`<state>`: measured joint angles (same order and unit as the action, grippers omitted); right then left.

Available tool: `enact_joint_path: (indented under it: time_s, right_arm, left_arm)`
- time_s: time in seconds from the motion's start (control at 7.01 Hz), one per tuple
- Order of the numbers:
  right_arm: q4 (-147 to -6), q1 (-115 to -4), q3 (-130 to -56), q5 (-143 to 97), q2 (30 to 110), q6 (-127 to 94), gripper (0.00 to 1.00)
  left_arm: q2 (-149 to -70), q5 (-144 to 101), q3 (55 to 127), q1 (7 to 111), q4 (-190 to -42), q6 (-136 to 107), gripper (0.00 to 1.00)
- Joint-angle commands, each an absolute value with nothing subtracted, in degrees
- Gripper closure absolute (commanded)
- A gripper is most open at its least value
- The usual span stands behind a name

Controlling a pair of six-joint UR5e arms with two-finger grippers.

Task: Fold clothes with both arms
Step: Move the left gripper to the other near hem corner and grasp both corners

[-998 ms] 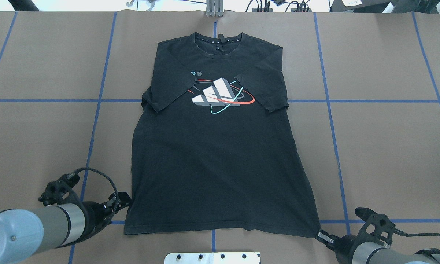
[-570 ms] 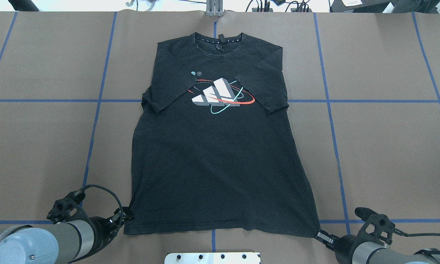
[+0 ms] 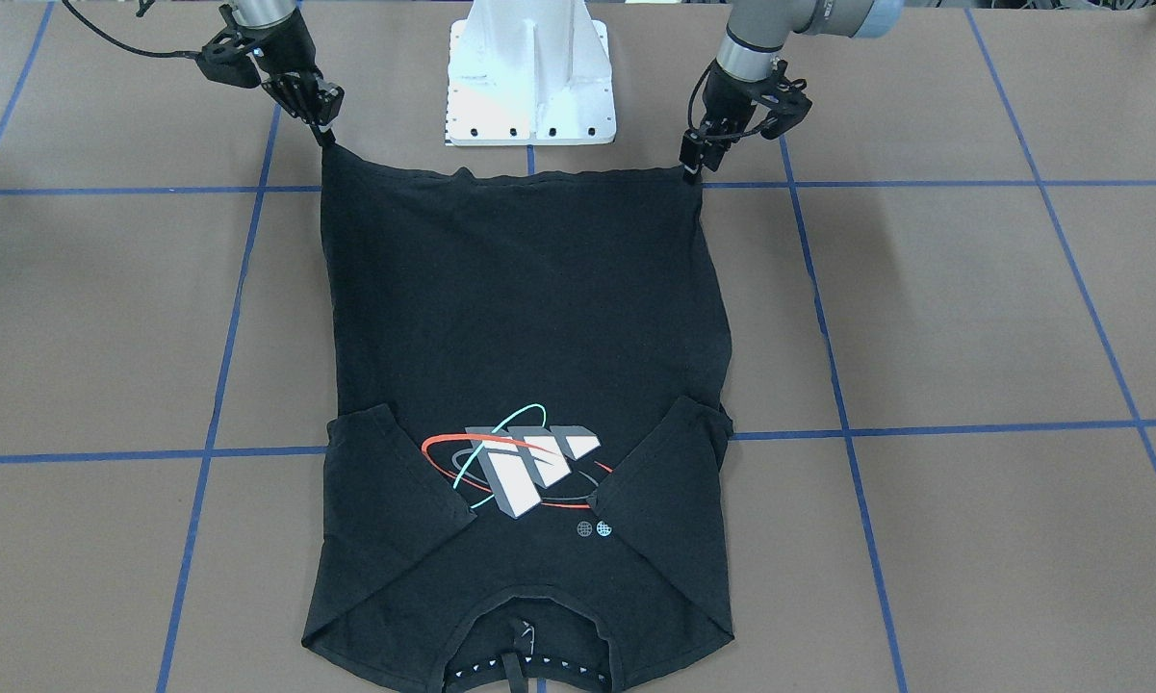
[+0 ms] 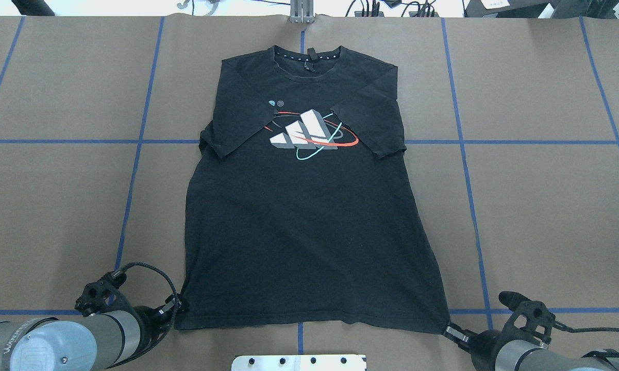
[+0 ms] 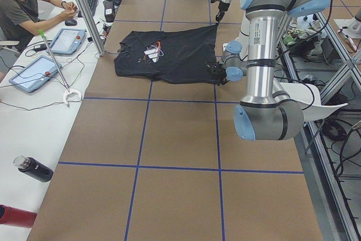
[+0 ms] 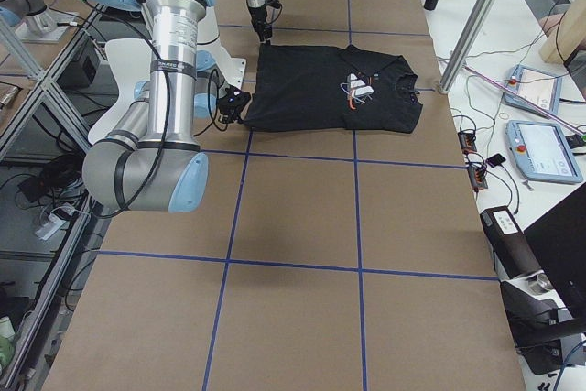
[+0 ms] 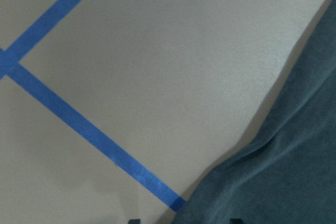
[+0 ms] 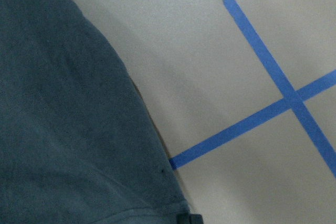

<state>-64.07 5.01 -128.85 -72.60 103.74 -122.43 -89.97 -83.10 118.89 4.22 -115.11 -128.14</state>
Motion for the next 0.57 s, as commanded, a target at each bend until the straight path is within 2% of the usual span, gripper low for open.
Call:
enact_joint_path:
  time_s: [0.0,0.43]
  right_arm:
    - [-64.1,5.1,-128.8,-72.6,103.7,-122.4,1.00]
    - [-64.1,5.1,-128.8,-72.5,103.6,-122.4,1.00]
  left_arm:
    - [-90.4,-83.1,119.4,4.2,-115.0,-128.1,0.43]
    - [-90.3,-83.1,119.4,3.1,-115.0,-128.1,0.43]
